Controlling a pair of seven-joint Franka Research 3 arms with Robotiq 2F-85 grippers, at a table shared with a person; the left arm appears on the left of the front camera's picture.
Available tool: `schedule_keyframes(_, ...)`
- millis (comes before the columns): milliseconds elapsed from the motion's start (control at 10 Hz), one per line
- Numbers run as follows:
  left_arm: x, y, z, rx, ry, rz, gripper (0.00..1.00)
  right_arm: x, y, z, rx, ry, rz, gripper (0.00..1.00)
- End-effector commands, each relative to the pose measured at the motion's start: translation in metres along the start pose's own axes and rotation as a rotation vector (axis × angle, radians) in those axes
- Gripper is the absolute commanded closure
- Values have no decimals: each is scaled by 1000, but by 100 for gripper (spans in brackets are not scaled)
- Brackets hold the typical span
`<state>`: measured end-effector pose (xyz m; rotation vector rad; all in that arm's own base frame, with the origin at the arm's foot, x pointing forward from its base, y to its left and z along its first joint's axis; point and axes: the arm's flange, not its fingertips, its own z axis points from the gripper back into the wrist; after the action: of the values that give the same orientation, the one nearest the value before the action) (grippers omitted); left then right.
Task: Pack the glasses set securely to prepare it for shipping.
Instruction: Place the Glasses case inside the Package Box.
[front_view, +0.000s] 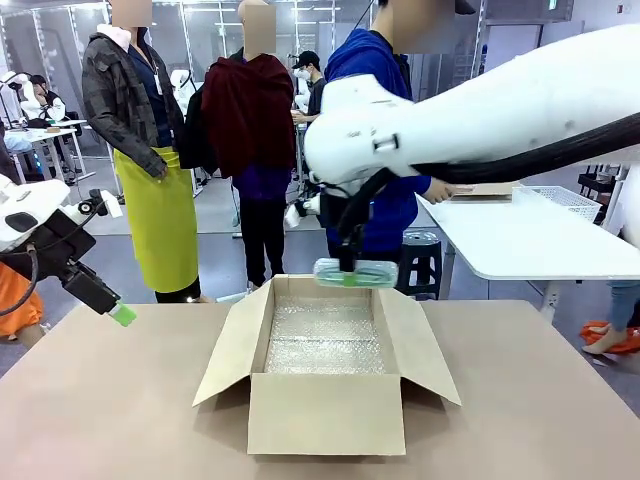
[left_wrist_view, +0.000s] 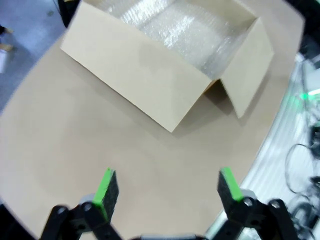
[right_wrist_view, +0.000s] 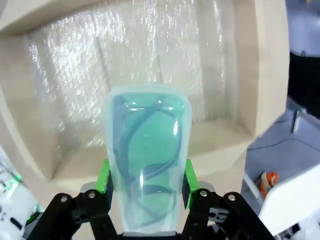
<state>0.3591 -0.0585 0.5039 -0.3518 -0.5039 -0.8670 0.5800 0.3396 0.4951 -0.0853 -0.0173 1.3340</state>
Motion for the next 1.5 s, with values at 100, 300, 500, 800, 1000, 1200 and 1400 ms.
schedule_keyframes(100, -1, 1, 2, -17, -18, -12, 0, 41, -26, -13, -21, -5, 63, 64)
schedule_keyframes(300, -1, 1, 2, -17, -18, -12, 0, 33, -16, -21, -1, -23, 38, 64)
schedule_keyframes(500, -1, 1, 2, -17, -18, -12, 0, 33, -16, -21, -1, -23, 38, 64)
schedule_keyframes(800, -1, 1, 2, -17, -18, -12, 0, 33, -16, -21, -1, -23, 38, 64)
schedule_keyframes(1000, -1, 1, 2, -17, -18, -12, 0, 36, -23, -25, -8, -25, 36, 36)
schedule_keyframes(1200, -1, 1, 2, -17, -18, -12, 0, 39, -33, -52, -1, -47, 77, 36)
schedule_keyframes(1400, -1, 1, 2, -17, -18, -12, 0, 55, -47, -84, 38, -29, 87, 36)
